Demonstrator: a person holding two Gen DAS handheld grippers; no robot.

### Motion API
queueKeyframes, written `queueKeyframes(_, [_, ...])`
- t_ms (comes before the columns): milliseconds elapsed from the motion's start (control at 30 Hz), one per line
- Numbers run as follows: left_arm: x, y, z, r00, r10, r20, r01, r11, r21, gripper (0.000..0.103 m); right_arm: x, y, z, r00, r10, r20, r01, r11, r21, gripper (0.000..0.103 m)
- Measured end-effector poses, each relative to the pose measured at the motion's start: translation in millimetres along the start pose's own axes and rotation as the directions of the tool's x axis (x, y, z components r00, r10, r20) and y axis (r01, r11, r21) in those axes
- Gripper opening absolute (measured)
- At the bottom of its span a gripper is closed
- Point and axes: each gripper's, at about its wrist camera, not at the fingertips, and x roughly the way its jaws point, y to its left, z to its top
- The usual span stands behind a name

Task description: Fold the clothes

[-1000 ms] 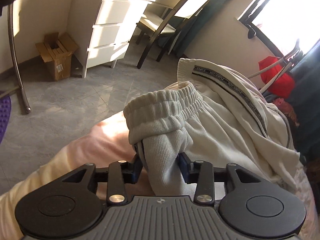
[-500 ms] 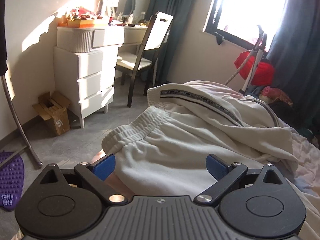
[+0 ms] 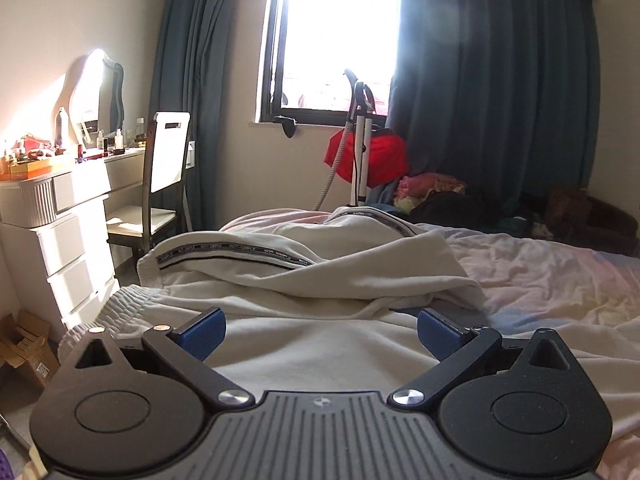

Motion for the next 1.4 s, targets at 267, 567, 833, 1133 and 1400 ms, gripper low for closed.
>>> queueKeyframes(267, [15.3,0.7,-22.9,0.998,0.005,-0.064,-0.006,1.0,-0.012,0.103,14.5,11.1,-7.6,1.0,-0.011,-0.001,0.011,0.999,-0.044,0.083])
queueKeyframes(567, [18.8,-1.6,-26.5,0.996,0.025,-0.088,-0.023,0.999,0.022,0.103,24.1,20.7,-14.8,0.999,0.015,-0.049,-0.017,0.998,-0.055,0.083])
queueKeyframes(833, [37.3,-27.4,-17.1,0.996,0.014,-0.09,-0.002,0.991,0.134,0.103,45.6,19.7,16.3,0.996,0.045,-0.083,-0.05,0.997,-0.061,0.083])
queueKeyframes(1133, [168.5,-108.4,28.3,0.992,-0.086,-0.093,0.105,0.966,0.235,0.103,50.0,-9.4,20.7,0.998,-0.019,-0.061,0.019,1.0,-0.001,0.083])
queueKeyframes(1400, [314.6,-214.5,57.0,0.99,-0.093,-0.102,0.117,0.955,0.272,0.103,99.7,-31.2,-3.8,0.987,-0.095,-0.133,0.104,0.992,0.066,0.083])
